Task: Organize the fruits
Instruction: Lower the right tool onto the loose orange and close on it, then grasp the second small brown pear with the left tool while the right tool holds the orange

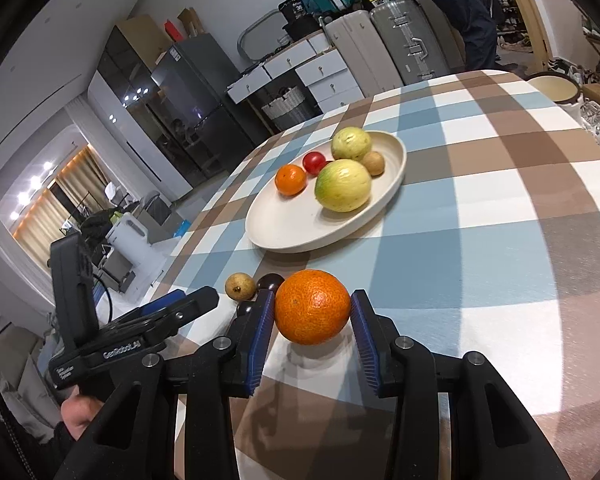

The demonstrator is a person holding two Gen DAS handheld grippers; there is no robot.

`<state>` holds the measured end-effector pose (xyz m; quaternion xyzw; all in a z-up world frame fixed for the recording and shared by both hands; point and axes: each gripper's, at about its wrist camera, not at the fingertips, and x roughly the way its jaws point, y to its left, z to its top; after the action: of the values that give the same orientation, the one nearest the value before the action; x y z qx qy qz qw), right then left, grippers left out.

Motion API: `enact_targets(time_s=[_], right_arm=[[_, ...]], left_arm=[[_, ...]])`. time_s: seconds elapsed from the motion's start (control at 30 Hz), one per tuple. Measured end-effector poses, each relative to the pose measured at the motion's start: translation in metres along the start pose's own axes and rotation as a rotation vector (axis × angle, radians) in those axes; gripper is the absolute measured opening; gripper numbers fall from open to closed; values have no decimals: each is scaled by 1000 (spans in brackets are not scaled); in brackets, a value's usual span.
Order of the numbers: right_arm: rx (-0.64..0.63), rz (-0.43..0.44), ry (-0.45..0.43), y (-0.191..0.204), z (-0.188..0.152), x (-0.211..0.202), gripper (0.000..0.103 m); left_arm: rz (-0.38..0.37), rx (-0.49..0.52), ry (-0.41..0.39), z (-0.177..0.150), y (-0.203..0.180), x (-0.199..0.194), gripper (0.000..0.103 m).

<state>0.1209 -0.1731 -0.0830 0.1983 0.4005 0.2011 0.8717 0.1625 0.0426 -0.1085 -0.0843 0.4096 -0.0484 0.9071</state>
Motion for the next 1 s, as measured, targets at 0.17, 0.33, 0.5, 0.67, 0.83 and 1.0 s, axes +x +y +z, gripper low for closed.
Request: enact_targets(time_s=[0.17, 0.33, 0.5, 0.67, 0.83, 1.0], right_arm=[[13, -1, -6, -7, -3, -7, 40], [20, 0, -10, -11, -3, -10, 40], [22, 5, -15, -12, -4, -12, 40], [22, 6, -15, -11, -4, -13, 40], [21, 7, -14, -11, -4, -14, 40], [17, 5, -17, -10, -3, -15, 40]], left_arm=[[14, 13, 31, 9, -4, 12, 100], [-27, -4, 55, 13, -1, 18, 86], [-67, -7, 87, 14, 0, 24, 75], [-102, -15, 104, 15, -2, 26, 63], [-169, -30, 124, 17, -2, 30, 34], [-220, -21, 132, 16, -6, 32, 27]])
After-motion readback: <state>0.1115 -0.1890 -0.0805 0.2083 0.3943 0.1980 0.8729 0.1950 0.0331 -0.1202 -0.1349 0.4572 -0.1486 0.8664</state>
